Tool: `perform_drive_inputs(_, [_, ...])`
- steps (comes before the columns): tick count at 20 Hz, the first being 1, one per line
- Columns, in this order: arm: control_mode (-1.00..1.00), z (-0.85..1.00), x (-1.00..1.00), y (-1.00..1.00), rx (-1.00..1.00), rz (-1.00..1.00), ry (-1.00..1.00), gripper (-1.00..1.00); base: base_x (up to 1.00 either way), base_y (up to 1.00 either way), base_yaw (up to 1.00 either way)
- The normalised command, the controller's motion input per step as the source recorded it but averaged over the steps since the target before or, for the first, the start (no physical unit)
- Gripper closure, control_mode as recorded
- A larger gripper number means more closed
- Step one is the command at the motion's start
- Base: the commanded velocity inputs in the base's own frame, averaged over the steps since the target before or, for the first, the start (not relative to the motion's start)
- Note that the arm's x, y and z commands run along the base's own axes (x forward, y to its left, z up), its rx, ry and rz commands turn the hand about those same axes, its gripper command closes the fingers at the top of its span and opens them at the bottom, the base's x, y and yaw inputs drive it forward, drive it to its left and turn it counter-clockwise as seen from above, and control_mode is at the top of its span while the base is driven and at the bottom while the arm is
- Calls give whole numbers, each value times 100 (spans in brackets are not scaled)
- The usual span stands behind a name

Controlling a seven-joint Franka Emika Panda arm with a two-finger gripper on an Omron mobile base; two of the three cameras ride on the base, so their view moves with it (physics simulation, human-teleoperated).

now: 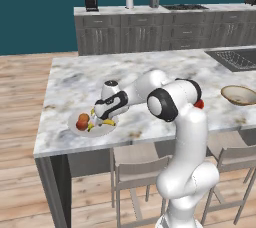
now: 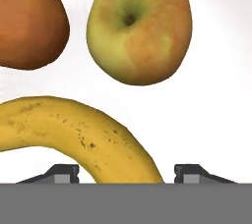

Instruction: Take the fruits from the plate on the dining counter and place two fruits in each bowl.

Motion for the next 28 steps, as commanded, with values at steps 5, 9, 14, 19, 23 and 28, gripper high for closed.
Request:
perform_drive_inputs(5, [-100, 0, 0, 0, 0, 0, 0, 100, 0, 0, 0])
perform_drive_inputs(9, [-100, 27, -24, -4, 0, -13, 1, 100, 0, 0, 0])
perform_drive_inputs(14, [-100, 80, -90, -43, 0, -3, 0, 100, 0, 0, 0])
perform_drive_inputs(19, [-100, 95, -99, -73, 1, -3, 0, 100, 0, 0, 0])
perform_drive_inputs(23, [-100, 80, -78, -97, 2, -15, 0, 100, 0, 0, 0])
perform_drive_inputs(28, [-100, 58, -37, -100, 0, -22, 0, 100, 0, 0, 0])
